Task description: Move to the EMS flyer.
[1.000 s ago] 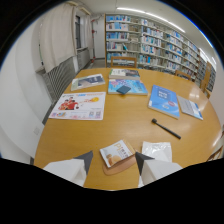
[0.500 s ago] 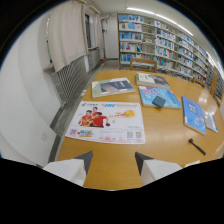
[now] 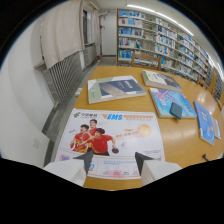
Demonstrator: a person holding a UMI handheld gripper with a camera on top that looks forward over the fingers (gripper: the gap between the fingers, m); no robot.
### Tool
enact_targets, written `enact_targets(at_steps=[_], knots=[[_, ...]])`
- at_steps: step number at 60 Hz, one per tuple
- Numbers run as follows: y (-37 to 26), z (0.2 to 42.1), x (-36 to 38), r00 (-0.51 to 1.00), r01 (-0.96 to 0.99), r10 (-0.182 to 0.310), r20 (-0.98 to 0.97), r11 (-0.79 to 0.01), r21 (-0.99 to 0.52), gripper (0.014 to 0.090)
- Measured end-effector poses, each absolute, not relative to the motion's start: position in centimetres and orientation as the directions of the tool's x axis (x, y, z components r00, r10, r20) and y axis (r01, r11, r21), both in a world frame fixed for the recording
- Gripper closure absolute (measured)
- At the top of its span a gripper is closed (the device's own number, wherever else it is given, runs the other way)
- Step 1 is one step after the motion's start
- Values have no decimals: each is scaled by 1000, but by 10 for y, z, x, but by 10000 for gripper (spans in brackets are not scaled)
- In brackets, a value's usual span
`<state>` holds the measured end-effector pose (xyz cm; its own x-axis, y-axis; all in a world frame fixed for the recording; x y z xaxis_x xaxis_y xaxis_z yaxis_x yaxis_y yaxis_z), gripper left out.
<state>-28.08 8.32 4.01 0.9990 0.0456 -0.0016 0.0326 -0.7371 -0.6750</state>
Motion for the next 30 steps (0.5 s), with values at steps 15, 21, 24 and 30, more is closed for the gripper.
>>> enact_targets(at_steps=[15, 21, 24, 30], knots=[[126, 11, -284, 999, 52, 45, 28, -762, -646, 211], [133, 5, -284, 999, 52, 42, 31, -765, -642, 212], [134, 3, -284, 999, 52, 42, 31, -766, -641, 210], [133, 2, -284, 999, 46, 39, 25, -766, -641, 210]])
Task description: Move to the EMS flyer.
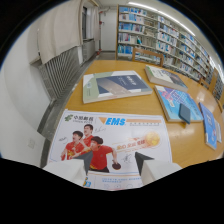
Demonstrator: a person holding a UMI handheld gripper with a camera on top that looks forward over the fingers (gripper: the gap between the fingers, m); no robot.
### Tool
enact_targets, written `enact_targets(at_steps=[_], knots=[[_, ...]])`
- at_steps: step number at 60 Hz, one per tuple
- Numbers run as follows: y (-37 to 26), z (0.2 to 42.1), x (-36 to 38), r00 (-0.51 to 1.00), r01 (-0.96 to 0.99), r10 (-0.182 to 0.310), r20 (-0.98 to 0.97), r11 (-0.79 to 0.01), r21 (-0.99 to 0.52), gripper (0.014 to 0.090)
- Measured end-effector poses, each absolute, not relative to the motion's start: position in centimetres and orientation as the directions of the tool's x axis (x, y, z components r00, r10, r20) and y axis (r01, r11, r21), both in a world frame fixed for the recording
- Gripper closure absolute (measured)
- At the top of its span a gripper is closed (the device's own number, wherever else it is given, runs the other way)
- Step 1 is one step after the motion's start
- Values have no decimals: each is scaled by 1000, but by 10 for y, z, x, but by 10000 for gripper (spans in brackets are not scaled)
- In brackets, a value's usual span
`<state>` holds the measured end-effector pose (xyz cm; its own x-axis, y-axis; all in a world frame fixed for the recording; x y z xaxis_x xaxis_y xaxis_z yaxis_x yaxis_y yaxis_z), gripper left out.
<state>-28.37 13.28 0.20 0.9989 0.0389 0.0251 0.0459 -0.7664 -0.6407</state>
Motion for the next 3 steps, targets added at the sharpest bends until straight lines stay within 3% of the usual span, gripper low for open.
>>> enact_targets(at_steps=[3], knots=[[131, 1, -285, 999, 42, 38, 21, -769, -638, 213]])
